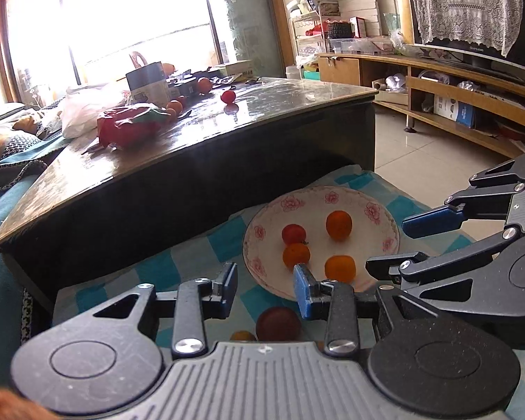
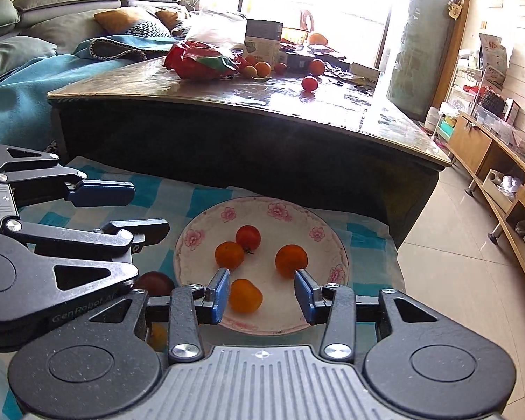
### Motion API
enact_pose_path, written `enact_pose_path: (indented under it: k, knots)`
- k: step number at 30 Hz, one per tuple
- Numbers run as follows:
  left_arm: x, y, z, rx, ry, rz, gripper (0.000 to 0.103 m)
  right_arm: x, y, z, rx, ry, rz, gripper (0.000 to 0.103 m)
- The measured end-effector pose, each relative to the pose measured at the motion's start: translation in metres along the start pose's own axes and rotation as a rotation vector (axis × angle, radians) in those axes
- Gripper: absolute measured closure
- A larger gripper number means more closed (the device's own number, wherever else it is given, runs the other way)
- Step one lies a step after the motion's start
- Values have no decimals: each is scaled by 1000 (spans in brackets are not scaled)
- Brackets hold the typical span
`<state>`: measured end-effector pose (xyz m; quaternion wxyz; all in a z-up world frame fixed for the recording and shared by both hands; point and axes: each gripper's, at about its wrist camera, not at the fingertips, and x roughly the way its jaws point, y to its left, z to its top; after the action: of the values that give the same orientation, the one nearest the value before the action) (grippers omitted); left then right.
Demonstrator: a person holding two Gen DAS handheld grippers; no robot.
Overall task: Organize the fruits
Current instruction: 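Withdraw both grippers from the bowl toward the remaining fruit on the cloth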
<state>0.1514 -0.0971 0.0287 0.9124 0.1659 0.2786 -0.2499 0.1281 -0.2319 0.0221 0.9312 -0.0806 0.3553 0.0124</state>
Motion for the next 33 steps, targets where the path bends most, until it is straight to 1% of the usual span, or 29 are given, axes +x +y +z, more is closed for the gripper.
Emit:
enact_pose_path:
  k: [7, 12, 21, 33]
  knots:
    - [-9, -4, -27, 34, 84, -19, 59, -9, 16, -21, 0, 86, 44, 67]
    - [-7, 2, -39, 21, 103, -21, 59, -4, 30, -30, -28, 137, 73, 67]
    - [1, 10, -48, 17, 120, -24, 59, 5, 46, -32, -64, 159, 94, 67]
    - [6, 17, -51, 20, 130, -26, 59, 15, 52, -32, -75, 175, 109, 67]
